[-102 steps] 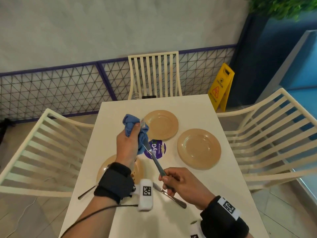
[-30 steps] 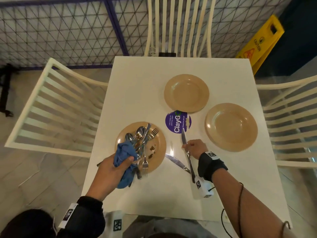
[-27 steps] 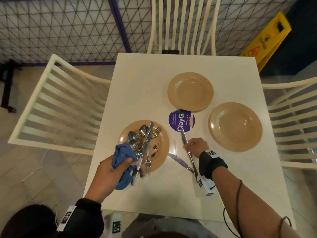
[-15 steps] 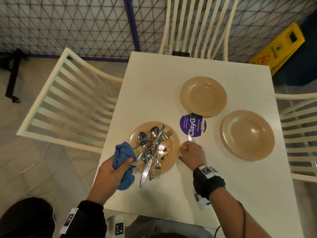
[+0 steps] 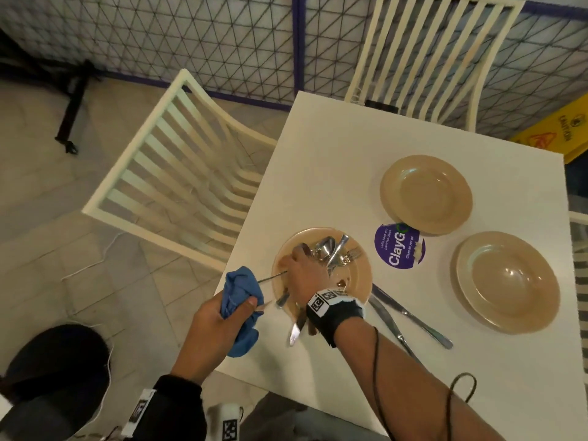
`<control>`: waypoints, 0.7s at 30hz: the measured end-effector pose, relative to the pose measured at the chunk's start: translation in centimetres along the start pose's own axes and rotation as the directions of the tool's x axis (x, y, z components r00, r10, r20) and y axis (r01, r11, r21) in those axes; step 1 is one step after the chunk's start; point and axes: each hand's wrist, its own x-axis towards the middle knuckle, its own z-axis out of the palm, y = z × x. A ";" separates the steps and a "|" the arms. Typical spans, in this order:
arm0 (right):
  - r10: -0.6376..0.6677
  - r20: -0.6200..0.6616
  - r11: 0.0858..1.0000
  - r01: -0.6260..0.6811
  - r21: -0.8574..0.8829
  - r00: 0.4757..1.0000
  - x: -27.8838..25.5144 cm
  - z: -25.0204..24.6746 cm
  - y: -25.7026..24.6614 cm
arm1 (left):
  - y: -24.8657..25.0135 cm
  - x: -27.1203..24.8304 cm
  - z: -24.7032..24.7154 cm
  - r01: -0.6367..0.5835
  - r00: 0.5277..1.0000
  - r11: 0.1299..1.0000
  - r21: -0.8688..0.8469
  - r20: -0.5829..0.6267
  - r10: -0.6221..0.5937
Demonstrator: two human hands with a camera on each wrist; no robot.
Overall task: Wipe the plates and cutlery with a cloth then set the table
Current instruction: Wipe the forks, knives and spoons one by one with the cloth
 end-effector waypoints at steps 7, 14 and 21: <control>-0.149 0.047 0.960 0.156 -0.233 0.988 1.9 -0.4 -1.4 | -1.7 -0.9 -1.4 0.023 1.000 0.997 -0.068 0.012 -0.023; -0.190 0.061 0.912 0.199 -0.360 0.980 1.9 -1.0 -0.7 | -1.5 -0.8 -1.5 0.057 0.997 0.998 0.007 0.054 -0.057; -0.265 -0.117 0.957 0.246 -0.155 0.957 1.6 -2.1 0.7 | -0.4 -0.5 -0.5 0.014 0.998 1.000 -0.006 0.068 -0.014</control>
